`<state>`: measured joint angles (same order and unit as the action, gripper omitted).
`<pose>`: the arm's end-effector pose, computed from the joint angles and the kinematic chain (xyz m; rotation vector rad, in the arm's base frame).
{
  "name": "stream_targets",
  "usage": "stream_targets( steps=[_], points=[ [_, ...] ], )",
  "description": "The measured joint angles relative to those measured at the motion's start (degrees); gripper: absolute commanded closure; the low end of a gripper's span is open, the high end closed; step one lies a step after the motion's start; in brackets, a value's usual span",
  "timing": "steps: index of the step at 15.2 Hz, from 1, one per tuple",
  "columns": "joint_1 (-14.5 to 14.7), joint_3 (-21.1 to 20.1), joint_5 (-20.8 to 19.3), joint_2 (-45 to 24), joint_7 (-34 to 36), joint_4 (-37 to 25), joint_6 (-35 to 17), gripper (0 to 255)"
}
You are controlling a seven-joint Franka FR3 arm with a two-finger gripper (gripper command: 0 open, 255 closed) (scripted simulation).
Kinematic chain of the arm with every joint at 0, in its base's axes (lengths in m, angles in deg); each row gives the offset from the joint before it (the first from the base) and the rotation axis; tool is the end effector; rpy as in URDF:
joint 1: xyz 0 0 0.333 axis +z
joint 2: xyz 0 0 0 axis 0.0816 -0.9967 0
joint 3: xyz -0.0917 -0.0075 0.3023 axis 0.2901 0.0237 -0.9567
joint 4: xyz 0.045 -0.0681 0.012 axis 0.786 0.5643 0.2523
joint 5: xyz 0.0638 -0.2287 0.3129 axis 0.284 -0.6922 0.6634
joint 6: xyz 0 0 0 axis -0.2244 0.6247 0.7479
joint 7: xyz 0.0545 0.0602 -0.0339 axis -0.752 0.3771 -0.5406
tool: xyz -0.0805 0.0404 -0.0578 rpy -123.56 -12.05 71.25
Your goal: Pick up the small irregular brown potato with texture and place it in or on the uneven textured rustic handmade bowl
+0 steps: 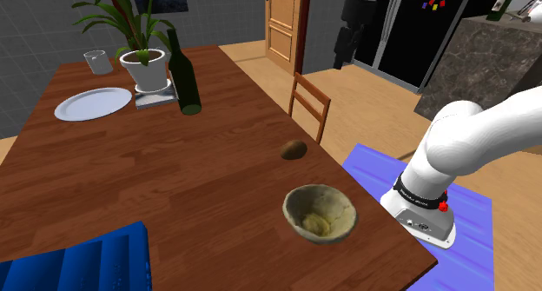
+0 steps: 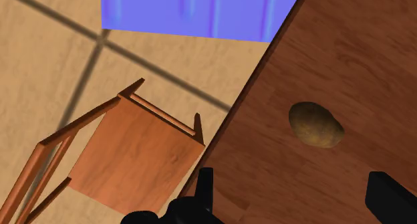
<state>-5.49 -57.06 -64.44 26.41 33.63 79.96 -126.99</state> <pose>0.3201 -0.0187 0.5841 -3.0324 -0.1252 -0.0533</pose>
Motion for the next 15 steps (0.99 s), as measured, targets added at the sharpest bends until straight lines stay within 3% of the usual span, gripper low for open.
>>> stream_targets(
  steps=[3, 15],
  points=[
    [0.8, -0.6, 0.0, -0.3, -0.9, 1.4, -1.9, 0],
    [9.1, -7.3, 0.5, -6.5, -8.9, 16.8, -26.3, 0]
  ],
)
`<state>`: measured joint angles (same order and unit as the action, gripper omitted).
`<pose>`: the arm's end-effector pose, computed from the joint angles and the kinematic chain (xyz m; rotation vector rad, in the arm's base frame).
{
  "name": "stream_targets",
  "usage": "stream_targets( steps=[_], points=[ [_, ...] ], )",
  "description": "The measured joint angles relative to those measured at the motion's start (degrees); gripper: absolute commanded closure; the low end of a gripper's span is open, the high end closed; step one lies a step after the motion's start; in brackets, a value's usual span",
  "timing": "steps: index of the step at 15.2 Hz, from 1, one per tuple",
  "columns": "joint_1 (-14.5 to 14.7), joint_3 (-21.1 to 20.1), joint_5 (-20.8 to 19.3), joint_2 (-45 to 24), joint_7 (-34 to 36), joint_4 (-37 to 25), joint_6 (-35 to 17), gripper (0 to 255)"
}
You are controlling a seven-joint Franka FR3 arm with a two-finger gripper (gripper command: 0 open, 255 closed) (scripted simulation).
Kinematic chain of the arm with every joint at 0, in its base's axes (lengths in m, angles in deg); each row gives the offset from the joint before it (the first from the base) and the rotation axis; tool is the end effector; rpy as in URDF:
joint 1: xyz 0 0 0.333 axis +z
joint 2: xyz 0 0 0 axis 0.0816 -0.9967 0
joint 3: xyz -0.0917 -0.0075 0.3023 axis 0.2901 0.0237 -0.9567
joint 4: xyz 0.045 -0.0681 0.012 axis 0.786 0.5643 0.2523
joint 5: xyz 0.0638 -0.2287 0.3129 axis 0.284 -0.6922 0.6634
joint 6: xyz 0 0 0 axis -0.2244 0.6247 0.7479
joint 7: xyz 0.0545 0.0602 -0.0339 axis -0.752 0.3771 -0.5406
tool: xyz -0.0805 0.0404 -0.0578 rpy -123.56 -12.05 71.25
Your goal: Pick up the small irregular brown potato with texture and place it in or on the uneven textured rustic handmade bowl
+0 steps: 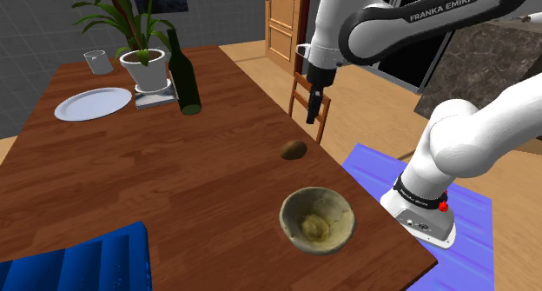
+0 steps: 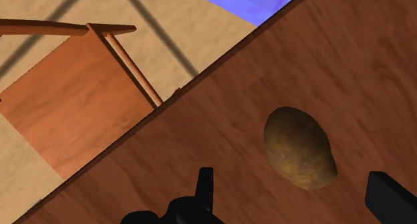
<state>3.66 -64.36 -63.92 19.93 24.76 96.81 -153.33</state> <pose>0.3459 0.0812 0.4454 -3.0317 -0.7145 -0.1226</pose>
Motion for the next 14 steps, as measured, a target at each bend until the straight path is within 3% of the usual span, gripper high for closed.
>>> stream_targets(
  steps=[6, 14],
  points=[
    [3.9, -3.9, -0.4, -7.7, -2.9, 5.3, -14.3, 0],
    [4.1, -5.1, -0.9, -14.3, -3.0, 7.9, -23.9, 0]
  ],
)
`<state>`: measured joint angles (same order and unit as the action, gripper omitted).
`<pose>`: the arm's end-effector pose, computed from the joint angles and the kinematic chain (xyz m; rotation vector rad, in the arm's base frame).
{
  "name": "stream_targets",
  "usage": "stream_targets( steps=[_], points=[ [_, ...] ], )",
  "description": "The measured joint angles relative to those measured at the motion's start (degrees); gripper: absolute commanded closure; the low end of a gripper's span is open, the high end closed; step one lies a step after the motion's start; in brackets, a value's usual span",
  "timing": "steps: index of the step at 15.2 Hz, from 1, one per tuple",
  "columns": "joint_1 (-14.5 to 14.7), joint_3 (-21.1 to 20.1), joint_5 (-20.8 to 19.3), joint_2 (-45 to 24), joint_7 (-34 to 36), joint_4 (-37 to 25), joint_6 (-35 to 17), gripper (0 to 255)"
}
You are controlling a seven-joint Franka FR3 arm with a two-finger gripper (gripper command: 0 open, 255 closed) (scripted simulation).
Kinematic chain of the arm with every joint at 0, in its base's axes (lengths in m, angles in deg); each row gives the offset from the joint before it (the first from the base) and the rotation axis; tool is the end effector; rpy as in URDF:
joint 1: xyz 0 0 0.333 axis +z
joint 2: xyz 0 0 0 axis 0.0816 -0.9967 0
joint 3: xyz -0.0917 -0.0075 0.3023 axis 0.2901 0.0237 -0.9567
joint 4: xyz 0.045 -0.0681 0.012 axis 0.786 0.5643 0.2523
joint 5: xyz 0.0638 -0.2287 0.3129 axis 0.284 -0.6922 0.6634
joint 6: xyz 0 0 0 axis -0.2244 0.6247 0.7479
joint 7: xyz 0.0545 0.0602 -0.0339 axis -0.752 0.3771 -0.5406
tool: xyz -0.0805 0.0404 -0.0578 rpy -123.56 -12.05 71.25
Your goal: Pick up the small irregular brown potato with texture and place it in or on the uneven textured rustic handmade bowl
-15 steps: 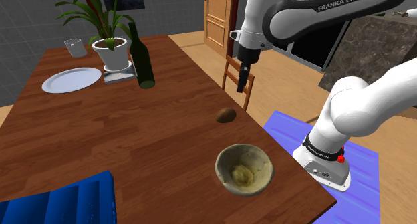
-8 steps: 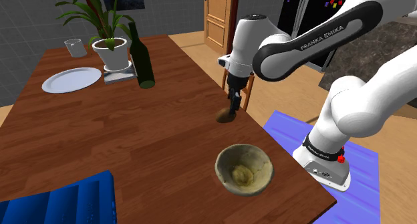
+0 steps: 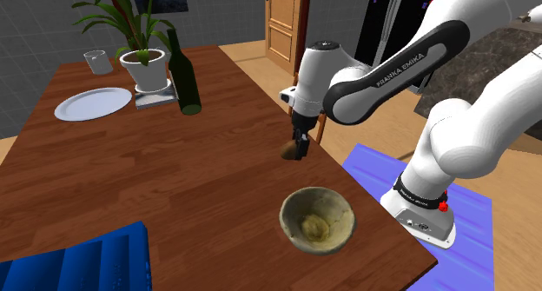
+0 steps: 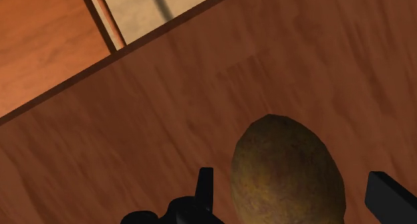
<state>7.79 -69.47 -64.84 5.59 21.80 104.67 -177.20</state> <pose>0.3495 0.1344 0.3304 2.9461 1.0205 0.1626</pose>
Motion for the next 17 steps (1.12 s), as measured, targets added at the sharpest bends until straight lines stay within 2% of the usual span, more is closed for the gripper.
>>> stream_targets(
  steps=[7, 8, 17],
  points=[
    [-0.1, -0.1, -0.1, -0.8, 0.1, 0.1, -1.0, 0],
    [-0.1, -0.1, -0.1, -0.8, 0.1, 0.1, -1.0, 255],
    [-0.1, -0.1, -0.1, -0.8, 0.1, 0.1, -1.0, 255]
  ],
)
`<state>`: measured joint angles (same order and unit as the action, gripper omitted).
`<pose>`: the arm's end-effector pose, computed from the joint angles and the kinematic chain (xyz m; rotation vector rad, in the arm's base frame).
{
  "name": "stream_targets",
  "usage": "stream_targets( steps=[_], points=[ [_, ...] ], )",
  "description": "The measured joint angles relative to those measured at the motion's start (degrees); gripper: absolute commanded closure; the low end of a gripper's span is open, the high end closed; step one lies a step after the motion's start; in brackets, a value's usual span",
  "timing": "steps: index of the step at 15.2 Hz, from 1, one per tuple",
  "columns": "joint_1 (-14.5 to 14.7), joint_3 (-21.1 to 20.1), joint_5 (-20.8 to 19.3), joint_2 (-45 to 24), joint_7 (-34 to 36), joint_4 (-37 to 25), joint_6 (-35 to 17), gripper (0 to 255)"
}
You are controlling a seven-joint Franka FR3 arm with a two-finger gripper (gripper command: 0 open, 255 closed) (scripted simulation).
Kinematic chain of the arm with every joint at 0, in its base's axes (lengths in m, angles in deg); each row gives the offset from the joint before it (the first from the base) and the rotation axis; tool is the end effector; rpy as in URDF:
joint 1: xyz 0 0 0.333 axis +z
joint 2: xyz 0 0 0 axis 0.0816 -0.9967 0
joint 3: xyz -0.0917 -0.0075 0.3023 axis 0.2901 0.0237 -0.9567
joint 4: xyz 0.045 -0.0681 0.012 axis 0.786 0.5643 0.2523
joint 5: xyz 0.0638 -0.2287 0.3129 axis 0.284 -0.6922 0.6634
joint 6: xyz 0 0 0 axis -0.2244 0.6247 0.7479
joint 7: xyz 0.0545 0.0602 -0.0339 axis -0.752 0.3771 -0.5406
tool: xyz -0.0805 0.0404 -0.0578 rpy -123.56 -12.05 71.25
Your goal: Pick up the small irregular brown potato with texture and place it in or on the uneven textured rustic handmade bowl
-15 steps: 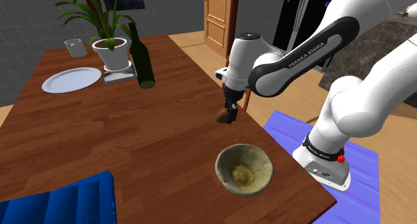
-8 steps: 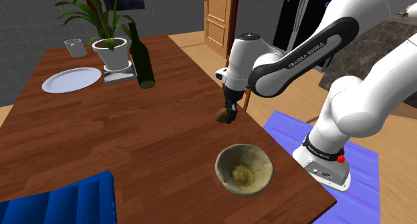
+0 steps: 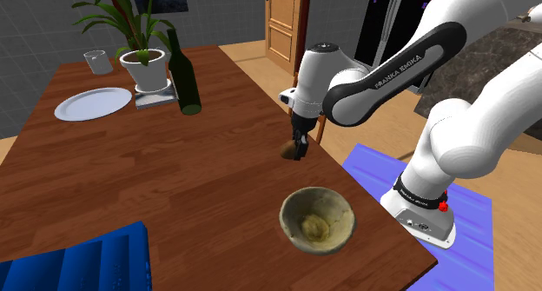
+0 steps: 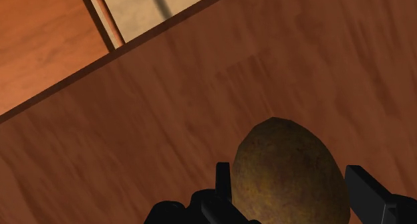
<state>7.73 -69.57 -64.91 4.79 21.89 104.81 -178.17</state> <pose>0.3501 0.1348 0.3258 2.9460 1.0206 0.1635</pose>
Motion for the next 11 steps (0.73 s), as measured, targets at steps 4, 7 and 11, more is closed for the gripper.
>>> stream_targets(
  steps=[4, 7, 11],
  points=[
    [0.1, 0.2, 0.1, 1.5, -0.2, -0.7, 2.2, 255],
    [0.1, 0.6, 0.2, 3.6, -0.5, -1.6, 5.1, 255],
    [0.3, 0.8, 0.2, 5.9, -0.5, -3.4, 9.2, 255]
  ],
)
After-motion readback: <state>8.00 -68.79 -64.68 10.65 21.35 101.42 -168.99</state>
